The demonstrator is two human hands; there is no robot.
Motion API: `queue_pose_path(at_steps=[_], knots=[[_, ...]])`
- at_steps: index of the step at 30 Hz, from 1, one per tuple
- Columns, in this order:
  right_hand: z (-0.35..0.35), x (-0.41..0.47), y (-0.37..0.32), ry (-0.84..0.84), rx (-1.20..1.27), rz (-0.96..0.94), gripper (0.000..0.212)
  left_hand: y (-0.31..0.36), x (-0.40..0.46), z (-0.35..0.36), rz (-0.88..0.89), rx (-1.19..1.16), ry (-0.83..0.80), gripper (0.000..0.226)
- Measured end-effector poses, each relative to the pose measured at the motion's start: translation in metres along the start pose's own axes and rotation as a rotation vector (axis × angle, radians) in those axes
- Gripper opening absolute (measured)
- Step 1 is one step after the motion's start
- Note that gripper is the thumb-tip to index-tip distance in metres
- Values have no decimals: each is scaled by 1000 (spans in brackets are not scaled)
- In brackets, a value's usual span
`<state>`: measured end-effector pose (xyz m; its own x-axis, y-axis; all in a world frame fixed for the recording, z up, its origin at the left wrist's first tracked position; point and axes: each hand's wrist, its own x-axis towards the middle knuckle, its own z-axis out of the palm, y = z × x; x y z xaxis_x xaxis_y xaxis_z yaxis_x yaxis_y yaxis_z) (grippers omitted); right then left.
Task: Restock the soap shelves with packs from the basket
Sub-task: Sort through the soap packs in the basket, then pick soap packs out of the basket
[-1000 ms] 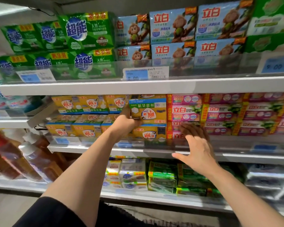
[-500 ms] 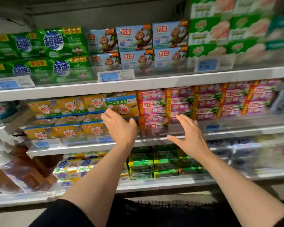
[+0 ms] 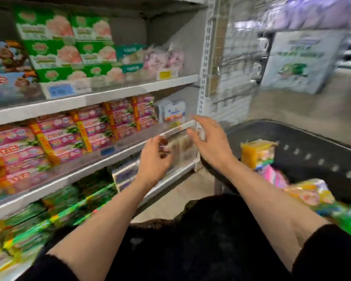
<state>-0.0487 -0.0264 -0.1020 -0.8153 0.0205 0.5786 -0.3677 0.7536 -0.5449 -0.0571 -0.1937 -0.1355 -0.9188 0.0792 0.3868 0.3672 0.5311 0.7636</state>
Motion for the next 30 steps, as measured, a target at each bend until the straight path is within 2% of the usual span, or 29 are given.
queue_pose_path(at_steps=[4,8,13,17,20,24,27,30], knots=[[-96,-34,76,110,-251,126,41,68,2,85,181,-142,-173,28],[-170,-76,138,108,-436,312,40,104,-4,159,333,-82,-411,38],[-230,-125,197,-97,-597,547,44,132,-6,230,448,87,-651,52],[-272,-154,225,-410,-690,763,52,149,-9,282,461,130,-786,57],[-280,-161,236,-611,-711,857,56,154,-13,322,434,177,-877,59],[-269,-155,249,-701,-662,898,58,153,-12,364,350,263,-970,67],[-272,-150,262,-842,-622,988,56,156,-1,385,294,292,-1034,77],[-275,-147,274,-935,-499,1116,53,154,2,403,220,251,-1057,76]])
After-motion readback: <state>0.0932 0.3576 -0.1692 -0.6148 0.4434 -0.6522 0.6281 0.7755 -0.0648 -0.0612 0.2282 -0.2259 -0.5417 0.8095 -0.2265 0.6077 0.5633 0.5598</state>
